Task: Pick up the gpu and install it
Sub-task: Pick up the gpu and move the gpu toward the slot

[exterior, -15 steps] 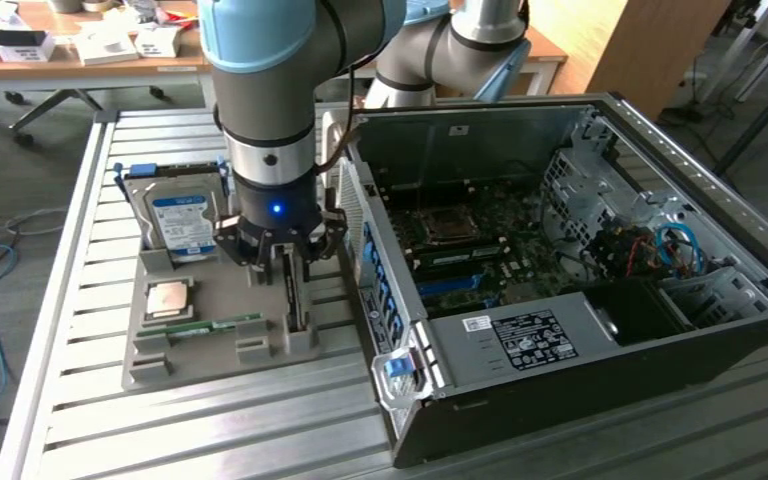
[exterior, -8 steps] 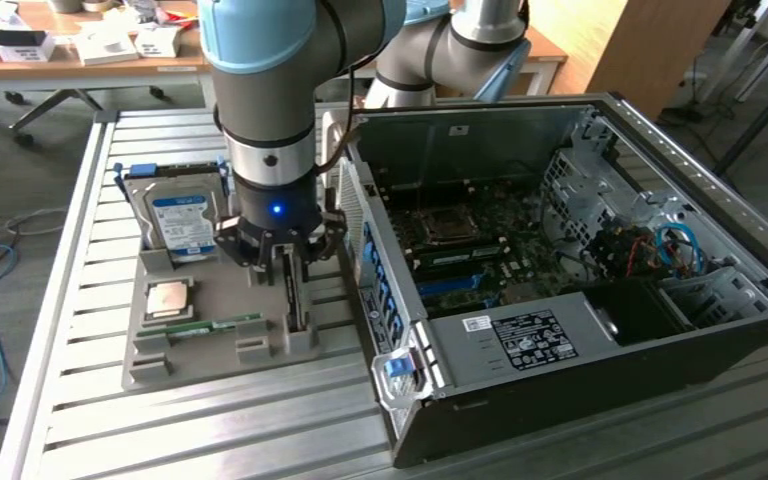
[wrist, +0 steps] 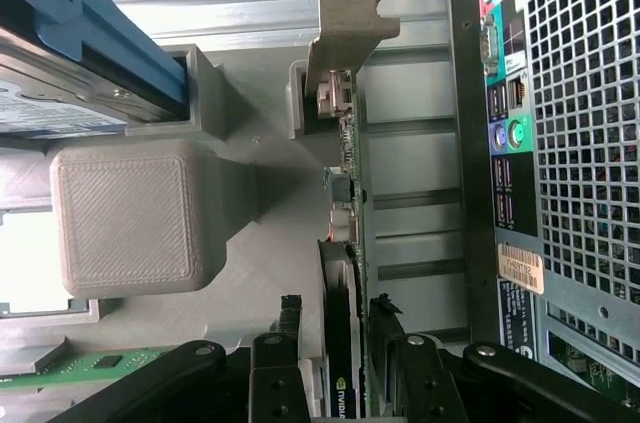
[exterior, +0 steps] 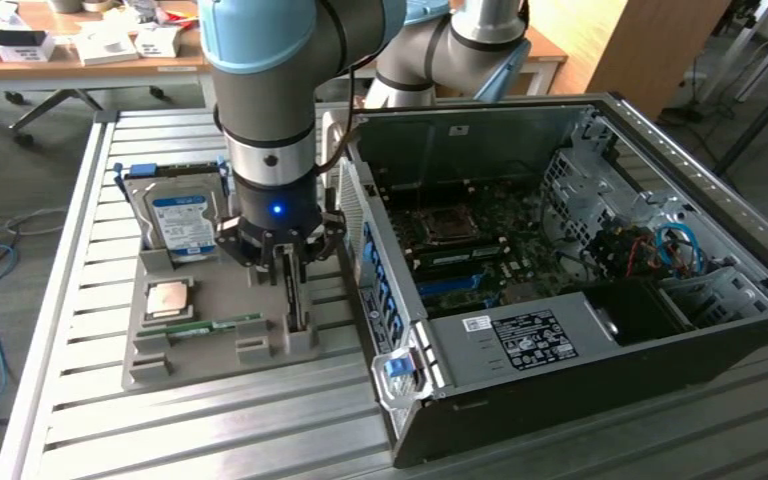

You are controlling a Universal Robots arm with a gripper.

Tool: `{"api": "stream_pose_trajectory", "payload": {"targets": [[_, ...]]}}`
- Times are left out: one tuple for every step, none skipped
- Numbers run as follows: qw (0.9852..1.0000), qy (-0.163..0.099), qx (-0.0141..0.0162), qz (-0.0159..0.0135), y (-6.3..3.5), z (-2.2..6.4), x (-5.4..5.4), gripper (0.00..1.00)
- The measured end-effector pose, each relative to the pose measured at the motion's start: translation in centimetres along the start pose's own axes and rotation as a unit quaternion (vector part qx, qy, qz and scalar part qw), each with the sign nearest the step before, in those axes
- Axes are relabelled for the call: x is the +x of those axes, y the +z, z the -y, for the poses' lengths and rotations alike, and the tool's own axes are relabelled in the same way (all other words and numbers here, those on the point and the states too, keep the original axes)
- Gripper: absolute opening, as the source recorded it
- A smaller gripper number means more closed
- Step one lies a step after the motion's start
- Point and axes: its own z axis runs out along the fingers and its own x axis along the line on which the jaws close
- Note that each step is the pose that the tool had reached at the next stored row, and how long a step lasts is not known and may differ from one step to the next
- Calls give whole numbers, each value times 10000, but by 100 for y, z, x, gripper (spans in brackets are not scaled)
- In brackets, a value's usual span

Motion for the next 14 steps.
{"api": "stream_pose_trajectory", "payload": {"targets": [[10000, -2, 0, 0, 0, 0, -1, 40], [10000, -6, 0, 0, 0, -1, -2, 40], [10000, -14, 0, -1, 0, 0, -3, 40], [10000, -28, -1, -1, 0, -1, -5, 40], [10000, -46, -1, -2, 1, -1, -7, 40], [10000, -55, -1, -2, 0, -1, -7, 40], [10000, -55, -1, -2, 0, -1, -7, 40], [10000, -55, -1, -2, 0, -1, -7, 40], [10000, -56, -1, -3, 0, 2, -7, 40], [10000, -57, -2, -2, 0, 7, -9, 40], [10000, -56, -2, -3, 0, 12, -9, 40], [10000, -55, -1, -2, 0, 16, -9, 40], [10000, -56, -1, -2, -1, 20, -10, 40], [10000, -55, -1, -2, -1, 22, -11, 40]]}}
